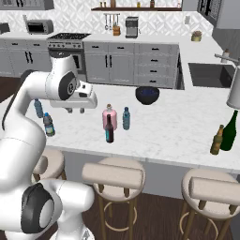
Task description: Move the plastic bottles in the middle to the plastics group, and the glass bottles in the middle to the glass group.
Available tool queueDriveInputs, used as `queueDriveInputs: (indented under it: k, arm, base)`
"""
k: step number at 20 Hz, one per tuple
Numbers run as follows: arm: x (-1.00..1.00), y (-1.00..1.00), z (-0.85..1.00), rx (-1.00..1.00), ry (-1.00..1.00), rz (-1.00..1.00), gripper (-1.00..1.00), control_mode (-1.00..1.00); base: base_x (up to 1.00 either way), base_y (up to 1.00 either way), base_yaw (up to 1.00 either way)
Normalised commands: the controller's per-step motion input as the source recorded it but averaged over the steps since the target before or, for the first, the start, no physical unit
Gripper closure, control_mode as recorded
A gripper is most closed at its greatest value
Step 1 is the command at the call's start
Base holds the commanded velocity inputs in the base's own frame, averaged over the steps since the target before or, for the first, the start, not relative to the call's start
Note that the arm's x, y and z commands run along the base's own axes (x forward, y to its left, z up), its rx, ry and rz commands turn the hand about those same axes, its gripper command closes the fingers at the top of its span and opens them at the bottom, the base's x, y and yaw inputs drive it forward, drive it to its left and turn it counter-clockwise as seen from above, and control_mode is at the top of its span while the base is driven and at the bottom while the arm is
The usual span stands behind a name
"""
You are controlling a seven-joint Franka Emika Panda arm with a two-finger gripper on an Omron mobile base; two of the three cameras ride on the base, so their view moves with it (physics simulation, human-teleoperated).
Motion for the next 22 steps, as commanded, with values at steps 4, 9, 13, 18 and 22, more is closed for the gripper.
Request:
queueDriveInputs:
  k: [4, 9, 13, 18, 22]
  arm:
    - [0.06, -0.04, -0.1, -0.05, 0.02, 0.0, -1.0, -1.0]
    - [0.61, -0.11, -0.2, -0.09, 0.06, 0.0, -1.0, -1.0]
    - [0.9, -0.17, -0.04, 0.0, 0.16, 0.0, -1.0, -1.0]
    - [0.8, -0.21, 0.0, 0.03, 0.05, 0.0, -1.0, -1.0]
    - [0.76, -0.16, -0.04, 0.03, 0.02, 0.0, -1.0, -1.0]
  base:
    - [0.0, 0.0, 0.0]
    - [0.0, 0.0, 0.0]
    - [0.0, 0.0, 0.0]
    - [0.0, 0.0, 0.0]
    - [0.0, 0.0, 0.0]
